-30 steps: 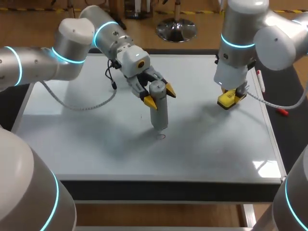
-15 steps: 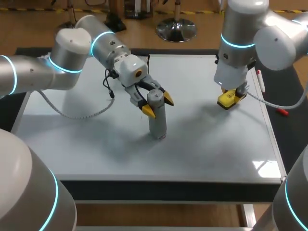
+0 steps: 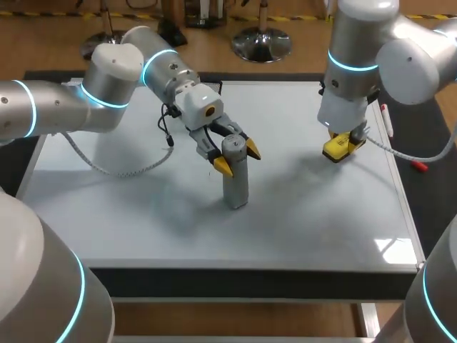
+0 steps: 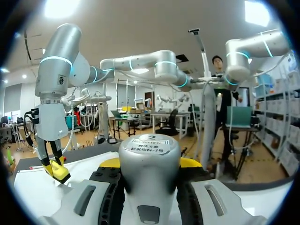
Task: Pick up the inspection probe, press it on each red-marked spot on the whiteboard one by one, put down the probe, pick up the eraser, and wipe off all the red marks.
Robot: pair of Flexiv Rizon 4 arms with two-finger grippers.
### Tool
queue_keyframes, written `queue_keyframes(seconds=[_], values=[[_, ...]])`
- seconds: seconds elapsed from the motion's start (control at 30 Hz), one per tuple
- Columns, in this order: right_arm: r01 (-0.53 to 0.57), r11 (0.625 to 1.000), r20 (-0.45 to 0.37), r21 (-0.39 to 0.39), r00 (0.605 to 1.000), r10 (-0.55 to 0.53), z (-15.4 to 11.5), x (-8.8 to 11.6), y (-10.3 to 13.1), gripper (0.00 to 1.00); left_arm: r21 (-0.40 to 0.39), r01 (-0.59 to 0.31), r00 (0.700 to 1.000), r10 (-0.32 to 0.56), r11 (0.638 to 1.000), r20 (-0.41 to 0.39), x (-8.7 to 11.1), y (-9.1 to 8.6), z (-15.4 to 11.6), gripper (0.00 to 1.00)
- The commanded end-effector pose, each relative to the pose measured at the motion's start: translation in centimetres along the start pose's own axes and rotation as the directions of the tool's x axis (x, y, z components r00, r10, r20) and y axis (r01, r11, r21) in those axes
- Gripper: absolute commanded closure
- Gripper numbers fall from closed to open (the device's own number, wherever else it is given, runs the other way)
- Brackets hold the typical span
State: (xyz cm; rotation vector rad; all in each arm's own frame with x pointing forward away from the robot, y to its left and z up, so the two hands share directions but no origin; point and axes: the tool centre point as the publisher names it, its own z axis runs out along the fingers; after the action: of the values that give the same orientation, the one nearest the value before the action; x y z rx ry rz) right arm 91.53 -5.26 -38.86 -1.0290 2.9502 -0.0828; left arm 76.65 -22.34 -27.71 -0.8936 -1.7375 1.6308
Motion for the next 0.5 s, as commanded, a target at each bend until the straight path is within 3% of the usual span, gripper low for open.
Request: queue_keyframes(seconds=[0.03, 0.5], values=[[0.001, 1.0, -0.001, 0.002, 1.0, -0.001, -0.04, 0.01, -0.04, 1.0, 0.006, 0.004, 1.0, -0.004, 1.0, -0.012, -0.42, 0.65, -0.15, 1.0], [0.001, 1.0, -0.001, 0.002, 1.0, -0.001, -0.04, 0.01, -0.04, 1.0, 0.005, 0.001, 1.0, -0.001, 1.0, -0.01, -0.34, 0.59, -0.06, 1.0]])
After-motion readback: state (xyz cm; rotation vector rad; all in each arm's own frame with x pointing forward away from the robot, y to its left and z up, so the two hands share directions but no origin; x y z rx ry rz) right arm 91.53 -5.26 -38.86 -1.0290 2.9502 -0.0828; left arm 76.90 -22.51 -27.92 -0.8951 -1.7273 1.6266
